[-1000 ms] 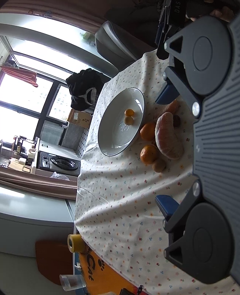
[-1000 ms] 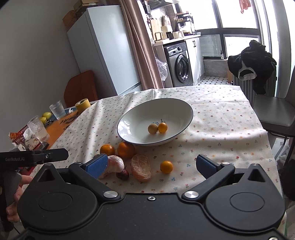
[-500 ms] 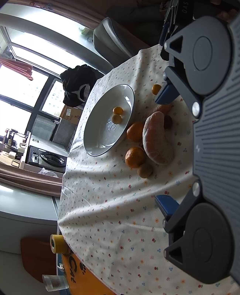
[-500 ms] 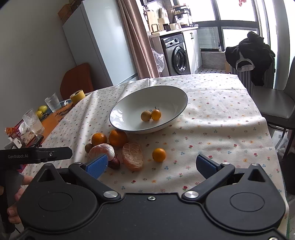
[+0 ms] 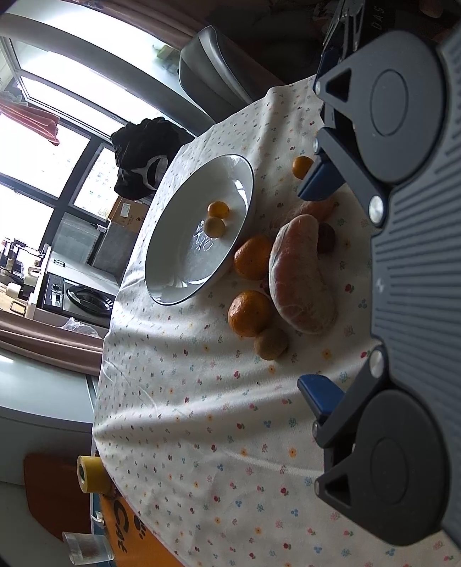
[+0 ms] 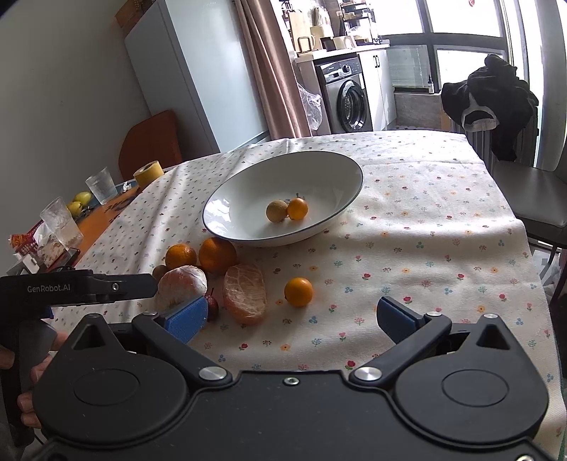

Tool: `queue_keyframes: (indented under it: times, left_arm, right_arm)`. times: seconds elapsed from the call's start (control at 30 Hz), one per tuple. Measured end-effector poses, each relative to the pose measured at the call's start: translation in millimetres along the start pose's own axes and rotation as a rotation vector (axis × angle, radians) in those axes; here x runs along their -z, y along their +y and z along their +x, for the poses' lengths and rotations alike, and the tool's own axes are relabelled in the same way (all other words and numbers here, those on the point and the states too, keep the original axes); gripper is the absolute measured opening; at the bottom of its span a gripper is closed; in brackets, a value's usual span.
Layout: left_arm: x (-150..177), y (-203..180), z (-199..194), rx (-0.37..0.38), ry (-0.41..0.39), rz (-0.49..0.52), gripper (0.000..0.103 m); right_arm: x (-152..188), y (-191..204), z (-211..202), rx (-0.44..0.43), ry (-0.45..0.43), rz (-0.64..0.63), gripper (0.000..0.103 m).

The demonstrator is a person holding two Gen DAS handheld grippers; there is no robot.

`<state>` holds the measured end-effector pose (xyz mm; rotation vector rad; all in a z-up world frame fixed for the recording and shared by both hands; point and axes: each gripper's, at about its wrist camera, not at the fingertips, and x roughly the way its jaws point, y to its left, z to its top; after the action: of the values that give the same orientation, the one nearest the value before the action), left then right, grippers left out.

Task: Organize fruits
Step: 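Withdraw both open tools from the bowl back toward the remaining fruit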

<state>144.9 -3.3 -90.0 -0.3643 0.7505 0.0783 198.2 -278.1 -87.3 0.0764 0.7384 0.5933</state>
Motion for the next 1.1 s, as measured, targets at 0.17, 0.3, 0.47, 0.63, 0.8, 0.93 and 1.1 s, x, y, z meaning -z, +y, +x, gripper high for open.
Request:
queue_keyframes:
  times: [0.17,0.3,0.47,0.63,0.8,0.93,1.1]
  left_arm:
    - [-2.0,-4.9,11.6,0.004,0.015,-0.008,0.103]
    - [-3.4,-8.0,18.4,0.000,0.019,-0.025,0.103]
    - [-3.6,-8.1,27.3,-0.012,0.030,-0.044,0.103]
    - [-3.1,-5.7,35.8,-0.022,0.044,-0.069,0.103]
    - [-1.5,-6.1,42.2,-0.036,0.054,-0.074,0.103]
    - [-1.5,-8.6,44.2,-0.048,0.048,-0.071,0.103]
    - [-2.4,-11.7,47.6,-0.056,0.052,-0.055,0.103]
  right_arm:
    - [-1.1,-4.4,10.1,-0.010,0.014,0.000,0.099]
    - [-1.6,-7.3,16.6,-0.017,0.024,0.003,0.099]
    - [-2.5,-8.6,22.2,-0.024,0.023,0.002,0.099]
    - [-2.8,-9.3,28.5,-0.029,0.030,-0.005,0.093]
    - [-3.8,-10.2,34.5,-0.036,0.030,-0.007,0.085]
    - [-5.5,-10.6,40.3,-0.033,0.033,-0.015,0.077]
    - [-7.1,-11.0,46.3,-0.044,0.037,-0.014,0.068]
